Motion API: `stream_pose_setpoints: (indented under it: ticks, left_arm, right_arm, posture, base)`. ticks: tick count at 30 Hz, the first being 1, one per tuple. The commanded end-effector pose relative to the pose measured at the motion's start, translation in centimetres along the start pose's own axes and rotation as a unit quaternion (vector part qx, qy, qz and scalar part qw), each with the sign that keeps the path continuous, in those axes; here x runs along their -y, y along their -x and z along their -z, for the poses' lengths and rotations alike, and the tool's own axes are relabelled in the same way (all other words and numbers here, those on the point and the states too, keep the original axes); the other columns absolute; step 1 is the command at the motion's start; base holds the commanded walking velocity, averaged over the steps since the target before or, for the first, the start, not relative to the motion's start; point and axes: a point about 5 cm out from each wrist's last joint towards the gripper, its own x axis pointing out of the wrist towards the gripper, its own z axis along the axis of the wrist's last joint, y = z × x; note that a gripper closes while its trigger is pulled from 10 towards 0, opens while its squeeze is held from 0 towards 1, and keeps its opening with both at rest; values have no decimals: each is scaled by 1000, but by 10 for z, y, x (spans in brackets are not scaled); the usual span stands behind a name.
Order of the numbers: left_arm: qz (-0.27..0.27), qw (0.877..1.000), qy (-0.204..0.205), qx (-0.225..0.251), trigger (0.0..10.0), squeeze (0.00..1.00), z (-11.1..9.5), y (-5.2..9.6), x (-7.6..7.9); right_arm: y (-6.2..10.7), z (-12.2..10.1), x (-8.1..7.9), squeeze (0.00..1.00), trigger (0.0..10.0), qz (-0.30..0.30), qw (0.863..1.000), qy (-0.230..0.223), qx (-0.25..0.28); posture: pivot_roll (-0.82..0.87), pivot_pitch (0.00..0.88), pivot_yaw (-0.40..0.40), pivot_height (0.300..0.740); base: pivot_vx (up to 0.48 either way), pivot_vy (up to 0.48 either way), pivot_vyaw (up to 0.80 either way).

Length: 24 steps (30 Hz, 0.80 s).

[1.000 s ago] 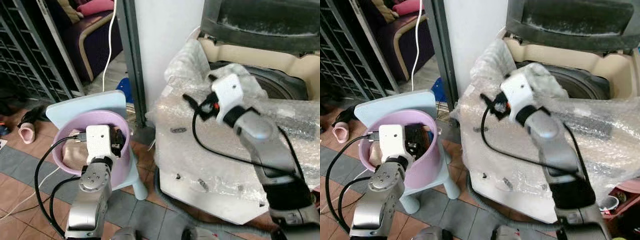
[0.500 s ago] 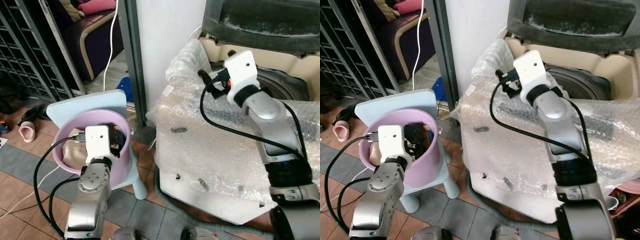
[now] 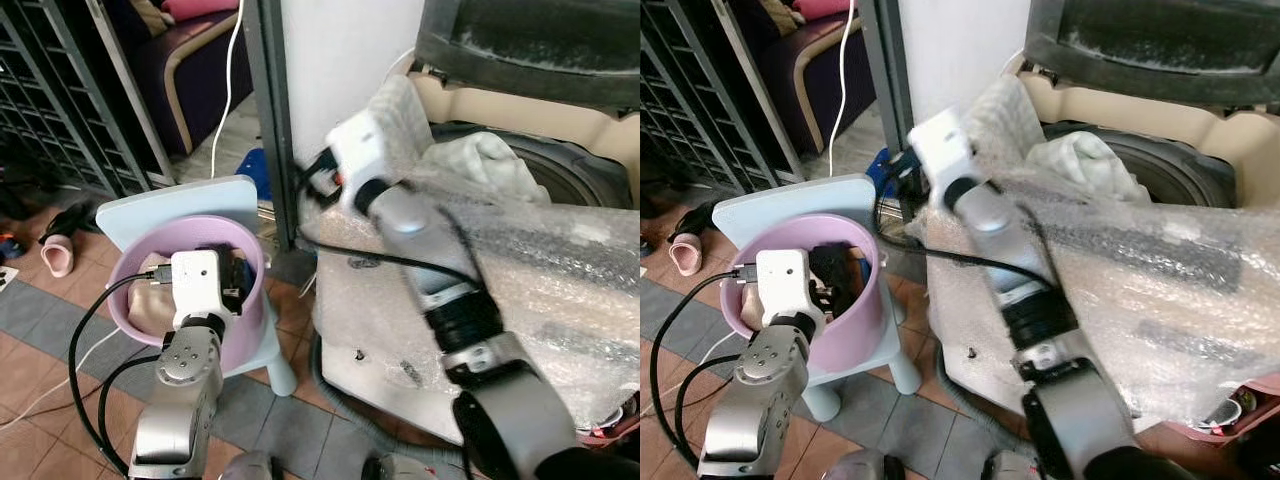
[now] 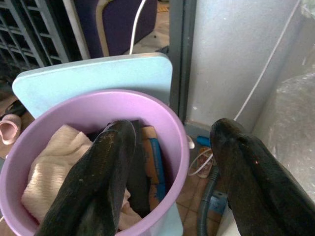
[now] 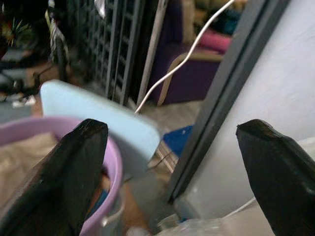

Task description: Clothes washing

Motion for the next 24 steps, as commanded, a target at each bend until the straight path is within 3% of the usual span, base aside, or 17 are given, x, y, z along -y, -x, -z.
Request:
stream_pose_setpoints:
  ticks: [1,8,9,12,19,24]
  left_arm:
    - [-11,1000,-1,0,10000,0,-1,3,-3]
    - [-17,1000,0,-3,10000,0,1,7,-3]
    - [-18,1000,1,-5,10000,0,1,8,-3]
    - [-13,1000,9,-4,10000,0,1,11,-3]
    - [-32,999,17,-10,10000,0,2,13,-9]
    - [-31,999,14,-12,10000,0,2,13,-12]
  right_arm:
    - [-6,3,7,0,10000,29,999,5,-29]
    - [-7,25,31,0,10000,118,987,-47,-97]
    - [-6,30,41,0,10000,146,981,-63,-114]
    - [-6,30,50,0,10000,165,976,-75,-118]
    - [3,21,58,0,10000,165,982,-87,-33]
    - [33,16,58,0,10000,173,982,-58,58]
  posture:
    - [30,58,24,740]
    - [36,71,8,740]
    - [37,78,3,740]
    - [40,84,0,740]
    - [51,83,-2,740]
    - [38,78,20,740]
  base:
    - [0,0,0]
    - [0,0,0]
    - [0,0,0]
    - [0,0,0]
    - [0,88,0]
    - [0,458,0]
